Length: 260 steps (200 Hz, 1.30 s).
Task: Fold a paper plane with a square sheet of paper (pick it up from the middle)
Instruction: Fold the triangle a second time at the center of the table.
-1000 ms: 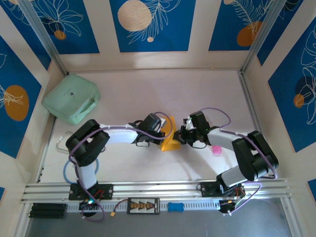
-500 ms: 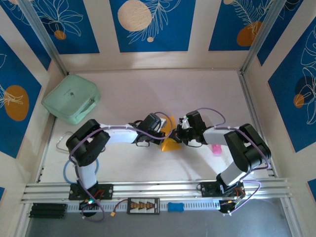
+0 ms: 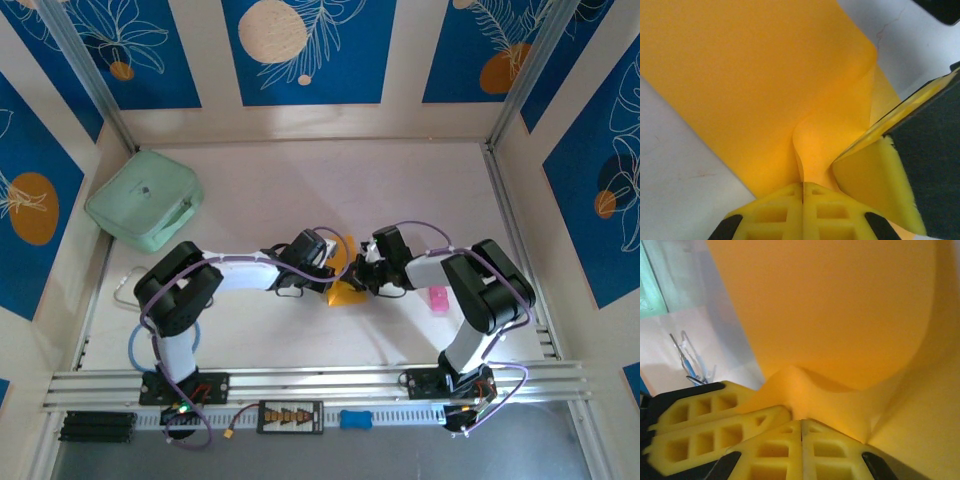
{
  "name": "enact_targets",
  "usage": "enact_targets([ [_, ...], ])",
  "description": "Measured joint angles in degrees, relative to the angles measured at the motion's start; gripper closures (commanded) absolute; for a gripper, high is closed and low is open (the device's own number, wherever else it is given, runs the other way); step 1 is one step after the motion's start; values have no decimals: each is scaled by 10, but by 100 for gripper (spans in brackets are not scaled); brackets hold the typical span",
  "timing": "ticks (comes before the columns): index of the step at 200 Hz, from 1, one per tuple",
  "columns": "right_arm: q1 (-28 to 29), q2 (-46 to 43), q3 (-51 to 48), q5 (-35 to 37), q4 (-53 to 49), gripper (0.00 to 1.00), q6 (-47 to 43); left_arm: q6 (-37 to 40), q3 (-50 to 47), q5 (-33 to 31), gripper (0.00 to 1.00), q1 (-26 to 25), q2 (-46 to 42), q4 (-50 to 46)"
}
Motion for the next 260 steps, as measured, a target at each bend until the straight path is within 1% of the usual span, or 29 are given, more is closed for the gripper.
enact_targets([
  [50, -4, -2, -14, -2, 30, 100, 13, 2, 4, 0, 98, 0, 3, -2],
  [78, -12, -17, -8, 0, 2, 100, 10, 4, 8, 3, 98, 0, 5, -3],
  [125, -33, -20, 37, 5, -36, 100, -10, 3, 8, 5, 98, 1, 6, -3],
  [160, -41, 3, 28, 24, -45, 100, -11, 4, 8, 5, 98, 1, 6, -3],
  [193, -54, 7, 21, 4, -30, 100, -12, 4, 9, 7, 98, 1, 7, 0],
  [260, -77, -4, 39, 4, -66, 99, -38, 4, 10, 9, 98, 1, 8, -1],
])
